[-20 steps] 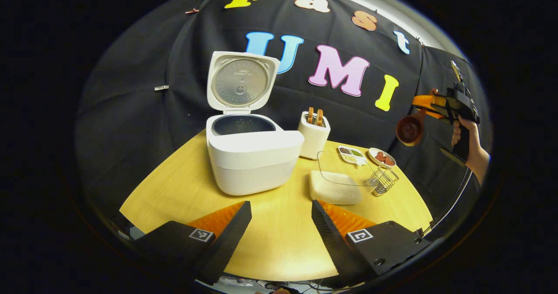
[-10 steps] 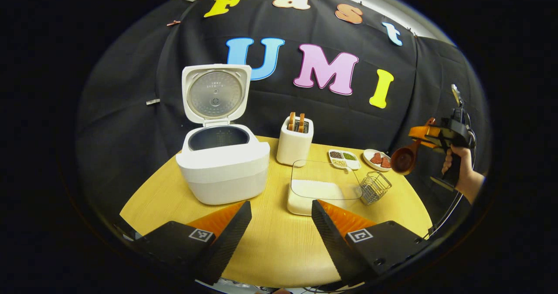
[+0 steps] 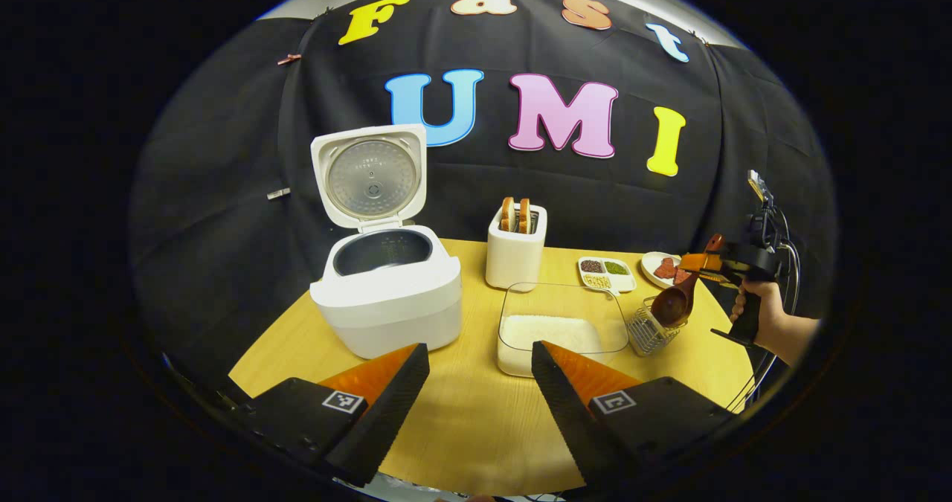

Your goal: Close the left gripper, press the button to open the rice cooker; take a wooden spoon from the chopstick holder with the right hand, scoop a spoonful of rice and pour it into the rice cooker, then put the wooden spoon back into the chopstick holder.

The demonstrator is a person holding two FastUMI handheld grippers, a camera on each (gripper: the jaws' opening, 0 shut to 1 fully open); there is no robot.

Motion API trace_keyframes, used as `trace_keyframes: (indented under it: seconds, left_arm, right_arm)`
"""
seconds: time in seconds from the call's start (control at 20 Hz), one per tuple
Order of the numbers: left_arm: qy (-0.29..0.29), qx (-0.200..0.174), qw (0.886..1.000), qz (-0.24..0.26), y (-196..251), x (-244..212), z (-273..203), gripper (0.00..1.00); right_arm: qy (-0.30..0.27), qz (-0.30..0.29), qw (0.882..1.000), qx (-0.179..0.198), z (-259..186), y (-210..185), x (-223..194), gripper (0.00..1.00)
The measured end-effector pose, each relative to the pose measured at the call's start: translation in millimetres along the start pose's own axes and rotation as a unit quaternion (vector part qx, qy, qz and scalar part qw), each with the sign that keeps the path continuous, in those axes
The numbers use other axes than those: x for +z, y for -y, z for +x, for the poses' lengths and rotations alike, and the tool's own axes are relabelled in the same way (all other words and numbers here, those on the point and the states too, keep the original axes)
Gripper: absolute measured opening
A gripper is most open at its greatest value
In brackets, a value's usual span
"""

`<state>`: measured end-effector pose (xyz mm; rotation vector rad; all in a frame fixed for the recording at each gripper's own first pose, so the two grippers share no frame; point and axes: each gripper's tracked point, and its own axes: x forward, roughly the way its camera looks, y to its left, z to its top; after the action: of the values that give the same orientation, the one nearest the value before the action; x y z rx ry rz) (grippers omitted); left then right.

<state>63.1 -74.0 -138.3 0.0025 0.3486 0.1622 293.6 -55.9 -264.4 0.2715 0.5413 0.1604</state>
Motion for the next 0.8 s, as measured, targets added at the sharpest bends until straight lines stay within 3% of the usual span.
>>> trace_keyframes:
  seconds: [0.1, 0.15, 0.35, 0.4, 0.45, 0.55, 0.65, 0.8]
  left_arm:
    - [0.007, 0.008, 1.0, -0.017, -1.7, 12.0, -0.9, 0.96]
    - [0.015, 0.01, 0.999, -0.026, -1.5, 20.3, -1.8, 0.96]
    - [0.036, 0.019, 0.998, -0.04, -13.0, 43.1, -3.9, 0.96]
    - [0.041, 0.018, 0.997, -0.06, -15.7, 48.8, -5.5, 0.96]
    - [0.049, 0.013, 0.995, -0.089, -16.1, 56.4, -8.9, 0.95]
    - [0.066, 0.017, 0.991, -0.117, -27.5, 74.3, -12.8, 0.95]
    - [0.085, 0.035, 0.99, -0.107, -46.1, 89.3, -13.7, 0.95]
    - [0.117, 0.063, 0.987, -0.091, -81.6, 114.8, -16.5, 0.95]
  right_arm:
    - [-0.013, -0.004, 1.0, -0.001, 9.3, 2.5, -13.0, 0.1]
    - [-0.019, -0.007, 1.0, -0.004, 14.1, 4.2, -19.0, 0.15]
    - [-0.041, -0.001, 0.999, -0.004, 22.0, 1.4, -39.0, 0.19]
    - [-0.038, 0.0, 0.999, -0.008, 19.5, 2.4, -38.0, 0.12]
    - [-0.033, -0.003, 0.999, -0.014, 15.8, 2.3, -34.4, 0.21]
    - [-0.027, -0.015, 0.999, -0.009, 3.5, -1.1, -30.6, 0.6]
    - [-0.017, -0.04, 0.999, -0.014, -16.8, 0.9, -25.0, 1.0]
    - [0.002, -0.082, 0.996, -0.022, -48.6, 5.6, -15.7, 0.99]
